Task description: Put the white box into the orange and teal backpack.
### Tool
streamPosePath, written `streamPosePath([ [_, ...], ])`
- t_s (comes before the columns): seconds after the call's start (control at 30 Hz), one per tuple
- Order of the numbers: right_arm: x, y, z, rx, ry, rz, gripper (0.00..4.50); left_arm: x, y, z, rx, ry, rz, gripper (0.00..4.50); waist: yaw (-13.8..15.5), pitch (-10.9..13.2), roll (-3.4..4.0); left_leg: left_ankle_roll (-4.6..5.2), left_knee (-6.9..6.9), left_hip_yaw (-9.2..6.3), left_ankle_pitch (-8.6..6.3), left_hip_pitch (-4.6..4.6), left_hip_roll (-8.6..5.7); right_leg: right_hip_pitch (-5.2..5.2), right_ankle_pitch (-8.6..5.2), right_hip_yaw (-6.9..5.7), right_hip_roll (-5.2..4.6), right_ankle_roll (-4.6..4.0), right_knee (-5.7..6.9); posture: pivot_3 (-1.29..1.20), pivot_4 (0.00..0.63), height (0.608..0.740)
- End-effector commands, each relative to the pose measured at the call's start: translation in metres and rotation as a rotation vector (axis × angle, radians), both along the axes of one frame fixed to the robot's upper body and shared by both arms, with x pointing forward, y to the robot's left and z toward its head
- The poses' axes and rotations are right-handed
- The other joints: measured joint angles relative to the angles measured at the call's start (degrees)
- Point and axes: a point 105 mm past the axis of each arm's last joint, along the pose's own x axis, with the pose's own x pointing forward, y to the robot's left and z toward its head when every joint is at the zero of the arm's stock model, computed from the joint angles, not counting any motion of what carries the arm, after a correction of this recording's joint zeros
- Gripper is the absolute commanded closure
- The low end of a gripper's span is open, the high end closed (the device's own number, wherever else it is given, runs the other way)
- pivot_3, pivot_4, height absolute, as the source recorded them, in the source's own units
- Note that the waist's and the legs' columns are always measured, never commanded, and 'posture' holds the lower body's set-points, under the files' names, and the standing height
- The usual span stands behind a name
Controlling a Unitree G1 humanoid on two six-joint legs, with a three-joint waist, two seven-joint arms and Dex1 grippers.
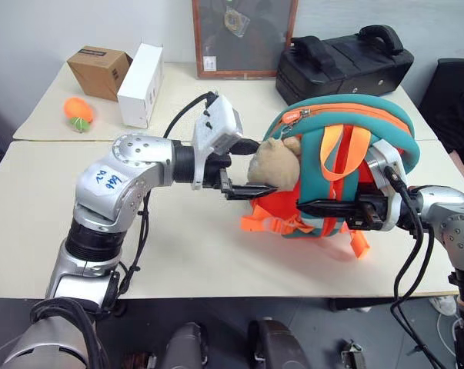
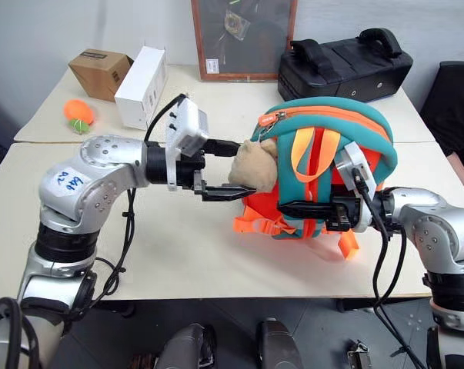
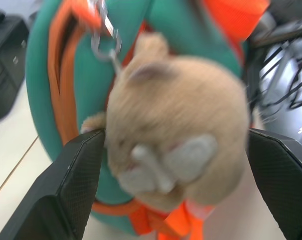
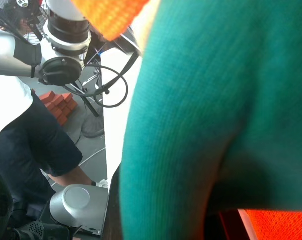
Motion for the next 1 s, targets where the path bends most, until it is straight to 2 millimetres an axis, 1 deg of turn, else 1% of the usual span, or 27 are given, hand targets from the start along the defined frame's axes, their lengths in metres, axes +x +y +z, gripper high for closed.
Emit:
streamPosePath([
  [0.03, -0.004, 0.003, 0.007, 0.011, -0.022, 0.018, 4.50, -0.001, -0.002, 0.007, -0.035, -0.034, -0.010, 0.88, 0.09, 0.00, 0.00, 0.01, 0.00, 0.00, 0.00, 0.00, 0.00, 0.00, 0.00, 0.00, -0.01, 0.00, 0.00, 0.00, 0.150, 0.740],
  [0.17, -0.006, 0.001, 0.005, 0.013, -0.014, 0.007, 4.50, 0.003, 0.003, 0.009, -0.042, -0.040, 0.000, 2.12, 0.09, 0.00, 0.00, 0.04, 0.02, 0.00, -0.02, -0.02, -0.03, 0.00, 0.00, 0.00, -0.04, 0.00, -0.01, 0.00, 0.150, 0.740],
  [0.27, -0.007, 0.000, 0.005, 0.014, -0.012, 0.000, 4.50, 0.004, 0.006, 0.011, -0.045, -0.043, -0.003, 2.93, 0.04, 0.00, 0.00, 0.04, 0.01, 0.00, -0.02, -0.02, -0.02, 0.00, 0.00, 0.00, -0.04, 0.00, -0.02, 0.00, 0.150, 0.740],
  [0.37, -0.008, -0.005, 0.006, 0.024, -0.006, -0.026, 4.50, 0.009, 0.014, 0.018, -0.043, -0.057, 0.009, 3.52, 0.07, 0.00, 0.00, 0.03, 0.02, 0.00, -0.02, -0.02, -0.02, 0.00, 0.00, 0.00, -0.04, 0.00, -0.01, 0.00, 0.150, 0.740],
  [0.4, -0.008, -0.007, 0.006, 0.032, -0.003, -0.038, 4.50, 0.014, 0.020, 0.022, -0.039, -0.070, 0.032, 3.63, 0.11, 0.00, 0.00, 0.03, 0.02, 0.00, -0.02, -0.02, -0.02, 0.00, 0.00, -0.01, -0.04, 0.00, -0.01, 0.00, 0.150, 0.740],
  [0.47, -0.010, -0.012, 0.008, 0.046, 0.007, -0.059, 4.50, 0.025, 0.033, 0.031, -0.046, -0.087, 0.079, 3.67, 0.12, 0.00, 0.00, 0.03, 0.01, 0.00, -0.01, -0.02, -0.02, 0.00, 0.00, -0.02, -0.04, 0.00, -0.02, 0.00, 0.150, 0.740],
  [0.53, -0.017, -0.018, 0.008, 0.054, 0.020, -0.072, 4.50, 0.039, 0.056, 0.040, -0.074, -0.092, 0.125, 3.67, 0.15, 0.00, 0.00, 0.04, 0.02, 0.00, -0.01, -0.03, -0.03, 0.00, 0.00, -0.02, -0.04, 0.00, -0.03, 0.00, 0.150, 0.740],
  [0.57, -0.021, -0.022, 0.008, 0.056, 0.025, -0.075, 4.50, 0.046, 0.068, 0.041, -0.076, -0.093, 0.151, 3.67, 0.14, 0.00, 0.00, 0.04, 0.02, 0.00, -0.01, -0.03, -0.03, 0.00, 0.00, -0.04, -0.05, 0.00, -0.02, 0.00, 0.150, 0.740],
  [0.63, -0.026, -0.026, 0.008, 0.057, 0.033, -0.080, 4.50, 0.055, 0.083, 0.040, -0.066, -0.091, 0.187, 3.67, 0.01, 0.00, 0.00, 0.05, -0.03, 0.01, -0.01, -0.02, -0.03, 0.00, 0.00, -0.05, -0.04, 0.00, -0.06, 0.00, 0.150, 0.740],
  [0.73, -0.030, -0.031, 0.007, 0.060, 0.051, -0.108, 4.50, 0.058, 0.097, 0.030, -0.039, -0.063, 0.186, 3.67, 0.11, 0.00, 0.00, 0.05, -0.04, 0.01, -0.02, -0.03, -0.04, -0.02, 0.00, -0.06, -0.05, 0.00, -0.06, 0.00, 0.150, 0.740],
  [0.77, -0.031, -0.032, 0.006, 0.063, 0.052, -0.113, 4.50, 0.058, 0.100, 0.024, -0.027, -0.042, 0.177, 3.67, 0.12, 0.00, 0.00, 0.06, 0.00, 0.01, -0.02, -0.06, -0.03, -0.02, 0.00, -0.07, -0.05, 0.00, -0.06, 0.00, 0.150, 0.740],
  [0.83, -0.031, -0.032, 0.005, 0.072, 0.053, -0.123, 4.50, 0.054, 0.103, 0.002, 0.021, 0.023, 0.146, 3.67, -0.03, 0.00, 0.00, 0.07, 0.01, 0.01, -0.03, -0.06, -0.03, -0.02, 0.00, -0.06, -0.05, 0.00, -0.06, 0.00, 0.150, 0.740],
  [0.9, -0.032, -0.030, 0.005, 0.081, 0.054, -0.126, 4.50, 0.051, 0.102, -0.021, 0.088, 0.051, 0.123, 3.67, -0.05, 0.00, 0.00, 0.07, -0.03, 0.03, -0.03, -0.04, -0.03, -0.02, 0.00, -0.04, -0.05, 0.00, -0.05, 0.00, 0.150, 0.740],
  [0.93, -0.033, -0.029, 0.004, 0.085, 0.053, -0.124, 4.50, 0.050, 0.099, -0.033, 0.123, 0.056, 0.116, 3.67, 0.01, 0.00, 0.00, 0.07, -0.03, 0.03, -0.03, -0.03, -0.02, -0.02, 0.00, -0.04, -0.04, 0.00, -0.05, 0.00, 0.150, 0.740],
  [1.0, -0.035, -0.026, 0.006, 0.103, 0.048, -0.108, 4.50, 0.048, 0.087, -0.061, 0.183, 0.072, 0.086, 3.67, 0.13, -0.01, 0.01, 0.07, 0.00, 0.02, -0.03, -0.03, -0.02, -0.02, 0.00, -0.05, -0.04, -0.01, -0.02, 0.00, 0.150, 0.740],
])
